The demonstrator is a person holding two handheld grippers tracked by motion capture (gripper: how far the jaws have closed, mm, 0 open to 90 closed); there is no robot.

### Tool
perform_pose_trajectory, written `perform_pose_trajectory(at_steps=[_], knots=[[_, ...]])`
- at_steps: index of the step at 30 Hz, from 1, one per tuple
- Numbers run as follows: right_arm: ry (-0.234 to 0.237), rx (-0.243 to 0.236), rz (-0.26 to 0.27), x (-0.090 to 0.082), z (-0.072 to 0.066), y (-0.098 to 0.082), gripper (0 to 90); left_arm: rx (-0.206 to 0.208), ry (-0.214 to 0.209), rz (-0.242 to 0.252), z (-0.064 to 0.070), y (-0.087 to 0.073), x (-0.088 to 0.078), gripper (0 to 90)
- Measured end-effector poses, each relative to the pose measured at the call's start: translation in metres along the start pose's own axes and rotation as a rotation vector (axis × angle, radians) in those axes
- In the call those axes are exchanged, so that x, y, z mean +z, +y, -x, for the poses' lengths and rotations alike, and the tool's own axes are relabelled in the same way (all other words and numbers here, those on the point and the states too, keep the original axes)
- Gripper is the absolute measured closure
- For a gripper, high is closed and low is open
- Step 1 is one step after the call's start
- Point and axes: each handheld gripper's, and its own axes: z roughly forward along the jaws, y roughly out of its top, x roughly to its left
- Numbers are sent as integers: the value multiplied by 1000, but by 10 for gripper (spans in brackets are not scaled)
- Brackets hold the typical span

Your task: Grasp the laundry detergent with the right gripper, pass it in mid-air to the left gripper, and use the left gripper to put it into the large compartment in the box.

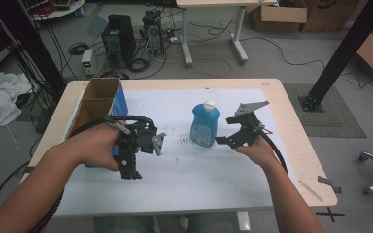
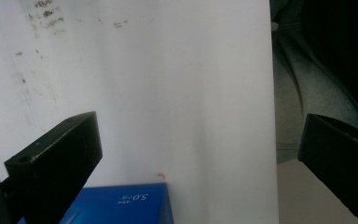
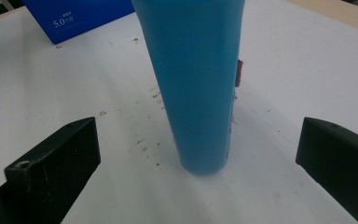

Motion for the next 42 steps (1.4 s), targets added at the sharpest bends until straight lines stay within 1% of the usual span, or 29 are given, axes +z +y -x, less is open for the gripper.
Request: perform_pose_trajectory(at_steps=[1, 2, 3, 5, 6, 8, 9, 11, 13, 14, 17, 23, 25, 26, 30, 35, 38, 41, 42], knots=[[2, 0, 5, 2, 0, -1, 0, -2, 0, 1, 0, 0, 0, 1], [-11, -3, 8, 6, -2, -2, 0, -6, -1, 3, 0, -1, 1, 1], [-5, -7, 13, 8, -3, -3, 0, -4, -2, 2, 0, -1, 1, 1], [-9, -16, 17, 12, -5, -4, 0, -3, -2, 0, 2, -2, 2, 1], [2, -20, 20, 15, -5, -4, 0, -1, -1, -1, 2, -2, 1, 1], [3, -21, 23, 16, -6, -5, 0, 0, -1, 1, 3, -2, 1, 1], [-2, -22, 25, 21, -6, -7, 0, -3, 0, 3, 4, -3, 0, 1], [-10, -23, 27, 23, -6, -8, 0, -3, 1, 6, 5, -3, 0, 1], [-18, -25, 36, 27, -7, -9, 0, -2, 3, 9, 6, -4, -1, 1], [-30, -27, 40, 28, -7, -10, 0, -5, 1, 5, 7, -4, -1, 1], [-39, -31, 62, 36, -8, -11, 0, -7, -1, 5, 7, -5, 0, 1], [-55, -8, 90, 47, -5, -14, 0, -18, -1, 4, 8, -8, 0, 1], [-70, -6, 115, 50, -5, -15, 0, -19, 0, 7, 8, -9, 0, 1], [-70, -6, 115, 50, -5, -15, 0, -19, 0, 7, 8, -9, 0, 1], [-71, 6, 144, 56, -4, -15, 0, -25, -1, 9, 8, -11, 0, 1], [-74, 14, 152, 60, -3, -16, 0, -30, -5, 3, 8, -11, 1, 1], [-76, 16, 165, 63, -2, -16, 0, -25, -5, 2, 7, -11, 1, 1], [-79, 20, 184, 66, -2, -15, 0, -30, -4, 4, 7, -11, 2, 1], [-86, 20, 187, 67, -2, -15, 0, -30, -4, 4, 7, -11, 2, 1]])
